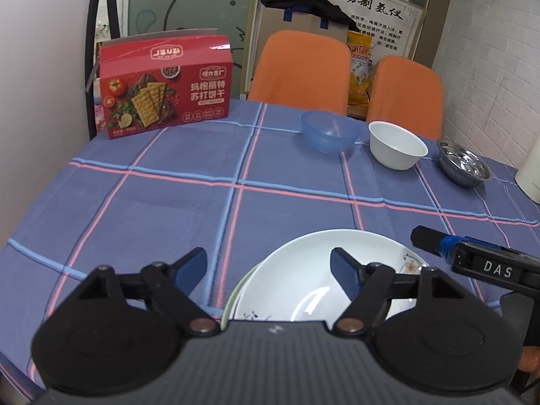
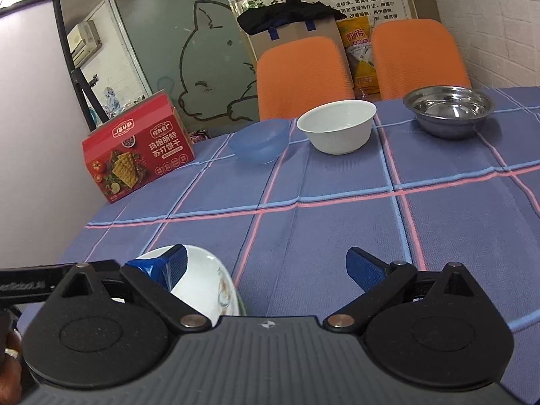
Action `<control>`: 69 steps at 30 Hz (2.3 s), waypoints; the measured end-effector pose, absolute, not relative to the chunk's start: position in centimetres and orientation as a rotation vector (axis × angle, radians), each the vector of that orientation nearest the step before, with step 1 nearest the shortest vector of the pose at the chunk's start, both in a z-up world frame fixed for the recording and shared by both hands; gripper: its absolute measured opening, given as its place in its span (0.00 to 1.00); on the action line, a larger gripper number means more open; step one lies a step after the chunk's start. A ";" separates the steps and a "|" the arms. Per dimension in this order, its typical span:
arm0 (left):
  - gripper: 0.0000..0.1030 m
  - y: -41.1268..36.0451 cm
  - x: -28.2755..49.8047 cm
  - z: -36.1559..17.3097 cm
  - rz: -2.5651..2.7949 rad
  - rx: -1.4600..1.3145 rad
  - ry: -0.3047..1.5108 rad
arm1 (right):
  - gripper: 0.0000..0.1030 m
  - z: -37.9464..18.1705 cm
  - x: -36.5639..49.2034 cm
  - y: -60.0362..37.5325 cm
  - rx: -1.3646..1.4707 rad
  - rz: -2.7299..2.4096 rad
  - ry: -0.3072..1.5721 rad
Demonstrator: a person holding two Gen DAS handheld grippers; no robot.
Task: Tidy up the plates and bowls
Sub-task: 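Carry the stack of three plates away with the left tool, then move the left tool toward the stainless steel bowl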
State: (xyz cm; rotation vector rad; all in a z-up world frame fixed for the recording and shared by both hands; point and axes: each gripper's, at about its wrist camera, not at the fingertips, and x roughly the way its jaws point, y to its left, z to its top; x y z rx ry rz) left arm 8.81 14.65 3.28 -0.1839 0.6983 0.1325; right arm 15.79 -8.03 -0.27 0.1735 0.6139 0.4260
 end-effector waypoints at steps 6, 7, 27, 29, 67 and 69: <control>0.72 15.7 9.2 3.6 0.143 -0.196 0.700 | 0.86 -1.4 16.9 -6.6 0.098 0.425 0.652; 0.72 15.6 9.3 3.6 0.142 -0.193 0.700 | 0.86 -1.6 16.8 -6.3 0.090 0.438 0.661; 0.73 9.3 12.8 5.0 0.059 -0.116 0.730 | 0.86 -0.8 18.2 -13.8 0.296 0.415 0.629; 0.73 8.1 13.5 5.4 0.036 -0.101 0.728 | 0.86 -0.9 18.5 -15.1 0.320 0.401 0.631; 0.74 -4.7 27.7 5.1 -0.262 -0.092 0.897 | 0.86 0.1 21.5 -29.5 0.178 0.160 0.620; 0.74 -5.3 29.5 6.0 -0.286 -0.097 0.882 | 0.86 0.7 22.7 -29.3 0.153 0.178 0.620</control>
